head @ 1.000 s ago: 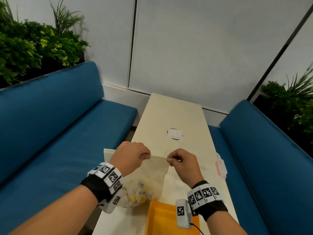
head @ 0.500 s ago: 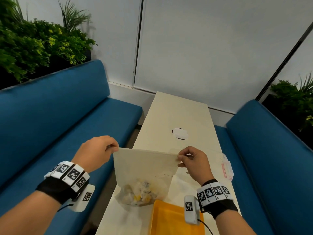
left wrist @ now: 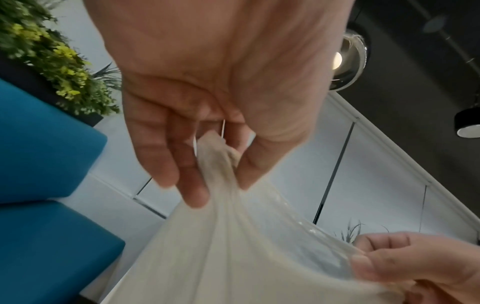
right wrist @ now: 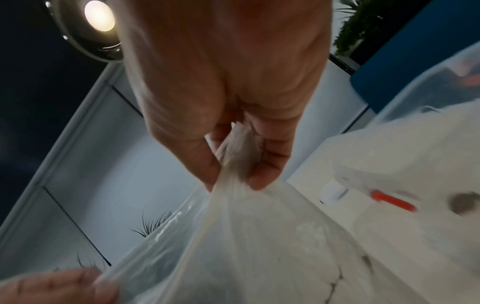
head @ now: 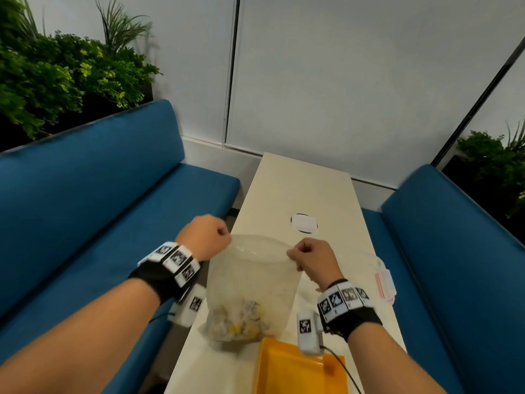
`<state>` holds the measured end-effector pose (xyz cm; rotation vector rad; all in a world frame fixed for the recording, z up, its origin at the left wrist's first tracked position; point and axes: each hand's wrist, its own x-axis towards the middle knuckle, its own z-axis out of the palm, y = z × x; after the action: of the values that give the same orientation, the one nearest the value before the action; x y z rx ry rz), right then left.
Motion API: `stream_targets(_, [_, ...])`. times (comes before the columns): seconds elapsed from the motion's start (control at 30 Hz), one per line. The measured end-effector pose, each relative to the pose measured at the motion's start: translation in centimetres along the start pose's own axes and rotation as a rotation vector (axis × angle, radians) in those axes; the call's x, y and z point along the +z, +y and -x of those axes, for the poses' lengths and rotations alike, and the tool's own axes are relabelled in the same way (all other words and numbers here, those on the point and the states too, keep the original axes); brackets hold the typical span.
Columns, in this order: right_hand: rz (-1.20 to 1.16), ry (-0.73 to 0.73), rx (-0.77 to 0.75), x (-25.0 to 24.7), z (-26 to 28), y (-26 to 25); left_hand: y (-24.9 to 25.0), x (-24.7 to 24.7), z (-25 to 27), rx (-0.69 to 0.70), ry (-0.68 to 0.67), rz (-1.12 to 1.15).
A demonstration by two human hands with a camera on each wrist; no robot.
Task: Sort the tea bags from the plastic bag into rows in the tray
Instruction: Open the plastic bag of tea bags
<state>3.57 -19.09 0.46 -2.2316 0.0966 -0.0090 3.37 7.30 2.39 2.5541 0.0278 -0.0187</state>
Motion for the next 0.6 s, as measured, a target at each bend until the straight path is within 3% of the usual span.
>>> stream_targets(0.17, [-0.044, 0.183, -0.122, -2.3, -2.2, -3.8, 3.2, -2.5, -2.3, 0.033, 0.252, 0.096])
stream_targets(0.27, [-0.041, 0.21, -0.166, -2.5, -1.0, -3.6, 3.0, -1.9, -0.8, 0.072, 0.305, 0.138])
stream_targets(0.37, [0.033, 0.158, -0.169, -0.7, 0.9, -0.5, 0.6, 1.7, 1.3, 0.063, 0.228, 0.116])
stream_targets(0.5, [0.172, 0.025, -0.152, 2.5, 3.7, 4.7, -4.1, 7.4, 2.6, -0.136, 0.052, 0.197])
stream_targets(0.53, [0.204, -0.002, -0.141, 3.2, 4.3, 5.7, -5.0, 8.6, 2.6, -0.218, 0.017, 0.356])
stream_targets(0.6, [0.285, -0.038, -0.118, 4.3, 5.3, 7.7, -5.4, 10.0, 2.9, -0.415, -0.098, 0.891])
